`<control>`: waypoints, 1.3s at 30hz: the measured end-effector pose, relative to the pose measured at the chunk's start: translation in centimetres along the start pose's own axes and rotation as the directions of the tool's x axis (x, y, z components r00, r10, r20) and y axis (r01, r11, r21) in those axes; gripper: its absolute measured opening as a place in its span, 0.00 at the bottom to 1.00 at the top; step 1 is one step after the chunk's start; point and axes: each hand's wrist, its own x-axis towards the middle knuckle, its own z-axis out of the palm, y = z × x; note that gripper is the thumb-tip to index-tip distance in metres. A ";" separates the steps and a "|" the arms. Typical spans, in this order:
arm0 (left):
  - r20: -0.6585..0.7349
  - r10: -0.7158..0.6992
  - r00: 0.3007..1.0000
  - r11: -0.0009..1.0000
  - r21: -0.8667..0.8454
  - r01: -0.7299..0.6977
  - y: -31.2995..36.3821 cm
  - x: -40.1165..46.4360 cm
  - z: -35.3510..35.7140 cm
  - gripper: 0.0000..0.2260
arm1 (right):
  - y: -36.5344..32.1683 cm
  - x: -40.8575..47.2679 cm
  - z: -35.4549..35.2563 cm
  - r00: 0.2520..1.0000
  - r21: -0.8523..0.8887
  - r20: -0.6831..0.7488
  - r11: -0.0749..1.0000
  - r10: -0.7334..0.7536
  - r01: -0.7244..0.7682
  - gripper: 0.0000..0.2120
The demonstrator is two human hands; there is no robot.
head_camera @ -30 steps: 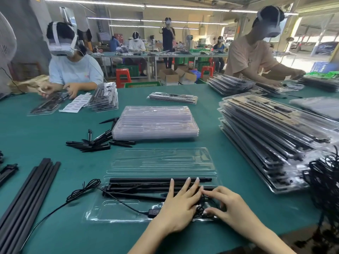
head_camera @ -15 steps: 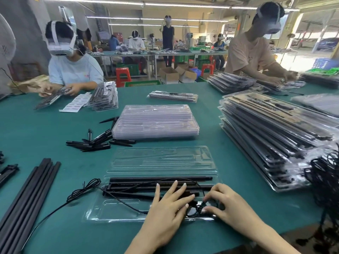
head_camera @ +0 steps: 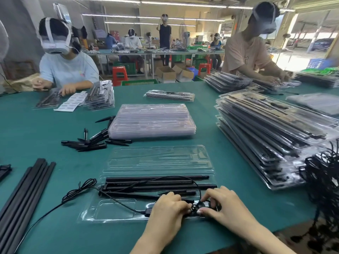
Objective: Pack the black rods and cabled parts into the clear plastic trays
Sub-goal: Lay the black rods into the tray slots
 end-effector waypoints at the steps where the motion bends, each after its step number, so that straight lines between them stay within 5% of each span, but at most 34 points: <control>1: -0.004 0.011 1.000 1.000 -0.010 -0.011 0.1 -0.1 -0.2 0.06 | -0.2 0.3 -0.1 1.000 0.014 0.003 1.000 0.024 -0.025 0.11; 6: 0.072 0.122 0.990 0.975 0.177 -0.133 1.6 -0.6 0.0 0.14 | -0.3 0.8 -0.1 1.000 -0.085 0.016 0.996 0.021 -0.020 0.12; 10: 0.147 0.127 0.981 0.932 0.320 -0.168 2.1 -0.4 0.0 0.16 | 0.1 0.2 -0.2 0.956 -0.261 -0.119 0.937 -0.270 0.232 0.10; 20: 0.265 0.158 0.951 0.891 0.377 -0.253 1.5 0.1 -0.4 0.22 | 1.0 3.7 -2.3 0.872 -0.329 0.234 0.809 -0.430 0.487 0.32; 28: 0.289 0.145 0.946 0.907 0.343 -0.244 1.3 0.3 -0.3 0.22 | 0.8 4.4 -1.1 0.840 -0.474 0.060 0.725 -0.539 0.499 0.27; 31: 0.248 0.150 0.957 0.914 0.334 -0.229 1.3 0.1 -0.1 0.21 | 0.8 4.1 -0.5 0.818 -0.406 -0.091 0.771 -0.568 0.491 0.19; 34: 0.214 0.150 0.965 0.922 0.323 -0.215 1.3 0.1 0.1 0.21 | 0.1 4.1 0.1 0.869 -0.188 -0.245 0.901 -0.429 0.392 0.05; 39: 0.186 0.146 0.972 0.933 0.301 -0.198 1.4 0.0 0.2 0.20 | -0.8 4.6 0.0 0.936 -0.050 -0.216 0.960 -0.279 0.275 0.17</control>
